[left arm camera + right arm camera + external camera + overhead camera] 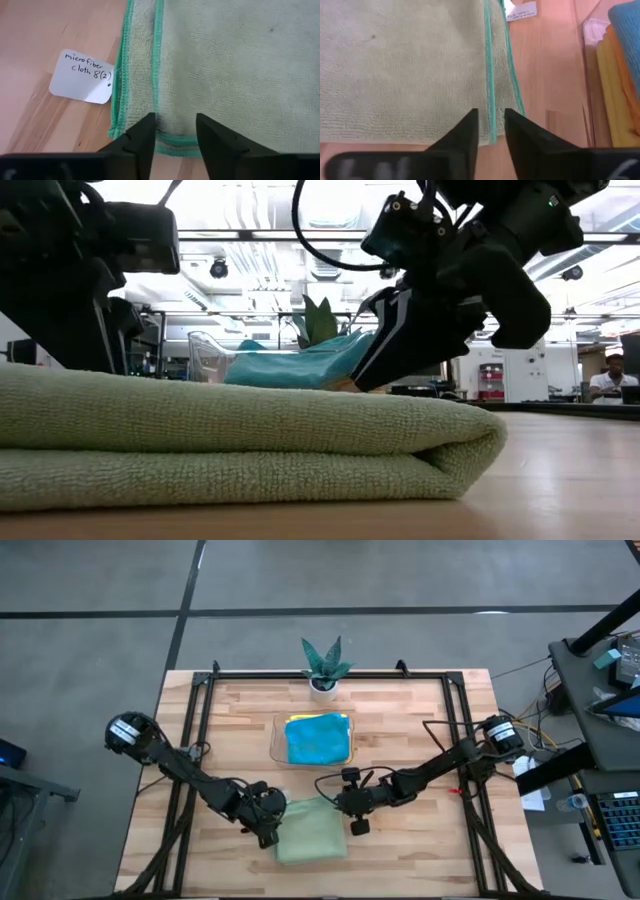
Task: Fold microfiber towels
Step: Put the folded green microfiber towel into the transparent bin
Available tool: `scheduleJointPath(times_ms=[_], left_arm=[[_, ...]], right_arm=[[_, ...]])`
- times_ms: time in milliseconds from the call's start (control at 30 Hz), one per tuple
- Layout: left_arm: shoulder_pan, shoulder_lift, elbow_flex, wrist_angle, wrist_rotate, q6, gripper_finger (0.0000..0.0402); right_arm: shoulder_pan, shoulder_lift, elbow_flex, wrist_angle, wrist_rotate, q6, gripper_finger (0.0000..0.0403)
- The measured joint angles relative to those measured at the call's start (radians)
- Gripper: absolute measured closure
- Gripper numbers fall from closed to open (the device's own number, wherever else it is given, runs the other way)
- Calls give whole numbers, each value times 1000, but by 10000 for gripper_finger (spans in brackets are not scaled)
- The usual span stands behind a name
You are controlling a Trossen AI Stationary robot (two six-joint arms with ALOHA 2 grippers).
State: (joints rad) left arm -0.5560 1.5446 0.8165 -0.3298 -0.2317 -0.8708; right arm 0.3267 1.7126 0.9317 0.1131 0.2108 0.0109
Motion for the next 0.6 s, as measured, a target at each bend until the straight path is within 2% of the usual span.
scheduleJointPath(times_ms=[100,233,333,433,533,600], left_arm=[[0,-4,-1,9,-8,19,263],[2,0,-6,6,-13,21,270],[2,3,-6,6,-13,35,297],[2,3,-6,7,-11,40,345],[4,3,-8,7,-11,40,390],[5,3,-10,7,-13,40,393]], right_arm=[[0,1,1,10,0,-6,283],[-3,21,0,55,0,-10,245],[-11,43,0,57,0,-10,231],[-16,67,0,63,-1,-3,229],[-16,89,0,68,-7,-6,239],[-15,90,0,72,-8,-8,255]])
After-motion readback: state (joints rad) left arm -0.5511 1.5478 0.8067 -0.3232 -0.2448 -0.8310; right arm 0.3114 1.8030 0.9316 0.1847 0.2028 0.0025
